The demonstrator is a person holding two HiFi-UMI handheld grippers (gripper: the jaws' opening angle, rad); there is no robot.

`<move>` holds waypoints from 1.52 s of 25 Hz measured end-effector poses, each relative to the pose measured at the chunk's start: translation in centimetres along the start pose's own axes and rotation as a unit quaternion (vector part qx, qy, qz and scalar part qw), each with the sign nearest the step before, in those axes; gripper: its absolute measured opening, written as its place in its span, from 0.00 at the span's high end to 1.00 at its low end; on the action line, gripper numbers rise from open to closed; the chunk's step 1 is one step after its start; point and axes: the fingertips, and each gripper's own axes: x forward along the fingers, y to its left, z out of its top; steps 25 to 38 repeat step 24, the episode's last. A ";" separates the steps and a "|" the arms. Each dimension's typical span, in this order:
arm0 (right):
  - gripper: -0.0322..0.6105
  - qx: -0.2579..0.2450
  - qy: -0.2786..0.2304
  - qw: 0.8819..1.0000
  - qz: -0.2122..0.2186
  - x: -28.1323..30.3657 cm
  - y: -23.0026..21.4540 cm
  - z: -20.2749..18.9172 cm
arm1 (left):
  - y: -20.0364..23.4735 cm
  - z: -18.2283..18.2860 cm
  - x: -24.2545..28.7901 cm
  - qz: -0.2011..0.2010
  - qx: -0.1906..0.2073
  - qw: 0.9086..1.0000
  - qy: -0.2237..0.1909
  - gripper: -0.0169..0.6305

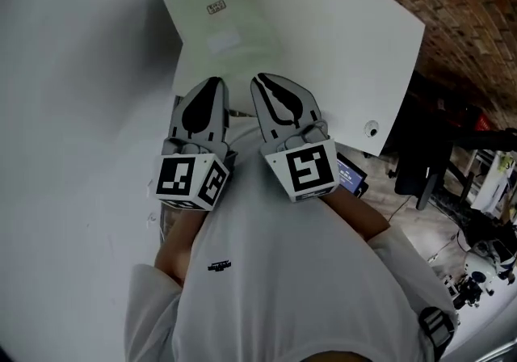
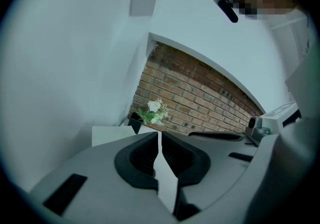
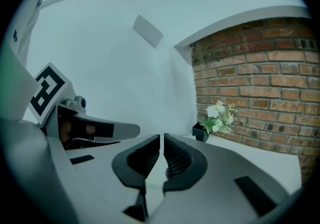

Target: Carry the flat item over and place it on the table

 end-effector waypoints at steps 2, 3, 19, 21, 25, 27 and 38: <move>0.87 -0.013 -0.005 1.000 0.003 -0.3 0.6 0.0 | -0.3 -0.4 -0.2 -0.001 0.004 1.000 0.000 0.91; 0.87 -0.020 -0.009 1.000 0.005 -0.4 0.7 -0.1 | -0.4 -0.6 -0.4 0.000 0.004 1.000 -0.001 0.91; 0.87 -0.004 -0.024 1.000 0.011 -1.3 1.0 -0.7 | -0.4 -1.8 -1.7 0.010 -0.016 1.000 -0.012 0.91; 0.87 0.004 -0.025 1.000 0.010 -1.3 0.8 -0.8 | -0.3 -1.8 -1.7 0.009 -0.019 1.000 -0.017 0.91; 0.87 0.016 -0.020 1.000 0.008 -1.5 0.6 -1.1 | -0.3 -1.8 -1.8 0.008 -0.021 0.999 -0.026 0.91; 0.87 0.016 -0.020 1.000 0.008 -1.5 0.6 -1.1 | -0.3 -1.8 -1.8 0.008 -0.021 0.999 -0.026 0.91; 0.87 0.016 -0.020 1.000 0.008 -1.5 0.6 -1.1 | -0.3 -1.8 -1.8 0.008 -0.021 0.999 -0.026 0.91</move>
